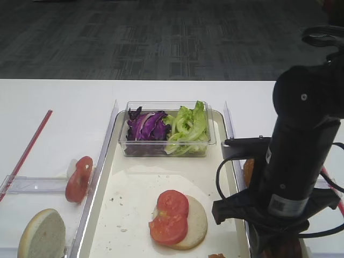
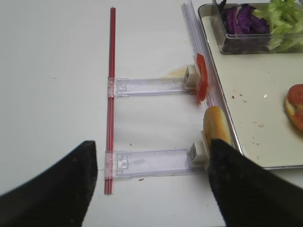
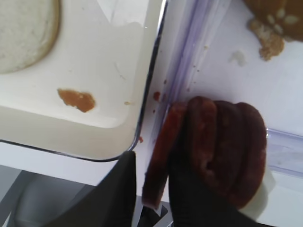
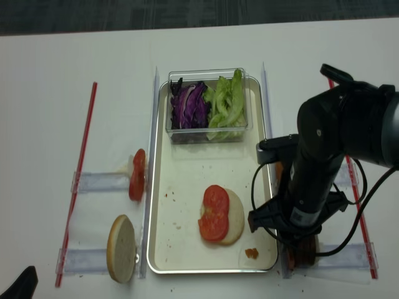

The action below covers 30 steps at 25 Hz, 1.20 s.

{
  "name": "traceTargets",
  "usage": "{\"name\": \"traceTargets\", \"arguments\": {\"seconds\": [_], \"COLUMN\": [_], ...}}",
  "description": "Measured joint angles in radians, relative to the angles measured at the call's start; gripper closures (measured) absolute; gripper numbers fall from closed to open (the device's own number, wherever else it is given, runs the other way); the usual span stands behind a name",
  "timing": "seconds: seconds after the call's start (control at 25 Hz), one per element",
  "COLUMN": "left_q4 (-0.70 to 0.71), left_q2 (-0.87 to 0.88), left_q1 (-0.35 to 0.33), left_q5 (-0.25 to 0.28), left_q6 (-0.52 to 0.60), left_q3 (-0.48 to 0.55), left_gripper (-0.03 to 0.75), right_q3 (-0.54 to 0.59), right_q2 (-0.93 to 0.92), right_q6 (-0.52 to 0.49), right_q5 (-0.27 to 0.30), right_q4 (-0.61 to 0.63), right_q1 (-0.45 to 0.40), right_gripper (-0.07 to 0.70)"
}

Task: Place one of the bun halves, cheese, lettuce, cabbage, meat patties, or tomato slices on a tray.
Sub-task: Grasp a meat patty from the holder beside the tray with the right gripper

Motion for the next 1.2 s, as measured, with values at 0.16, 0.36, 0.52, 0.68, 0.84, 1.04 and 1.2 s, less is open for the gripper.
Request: {"name": "traceTargets", "arguments": {"seconds": [0.16,0.36,0.52,0.68,0.84,1.04,1.2], "left_q4": [0.002,0.002,0.002,0.002,0.002,0.002,0.002], "left_q2": [0.000,0.000,0.000,0.000,0.000,0.000,0.000], "left_q1": [0.000,0.000,0.000,0.000,0.000,0.000,0.000], "left_q5": [0.000,0.000,0.000,0.000,0.000,0.000,0.000], "left_q6": [0.000,0.000,-0.001,-0.001,-0.001,-0.001,-0.004], "left_q3": [0.000,0.000,0.000,0.000,0.000,0.000,0.000], "left_gripper": [0.247,0.247,0.247,0.247,0.247,0.247,0.247], "right_q3": [0.000,0.000,0.000,0.000,0.000,0.000,0.000], "right_q2": [0.009,0.009,0.009,0.009,0.009,0.009,-0.023], "right_q6": [0.031,0.038,0.041,0.039,0.039,0.039,0.045], "right_q5": [0.010,0.012,0.014,0.014,0.020,0.022,0.024], "right_q4": [-0.011,-0.031,-0.035,-0.035,-0.033,-0.032,-0.040], "right_q1": [0.000,0.000,0.000,0.000,0.000,0.000,0.000], "right_gripper": [0.430,0.466,0.503,0.540,0.545,0.545,0.546]}}
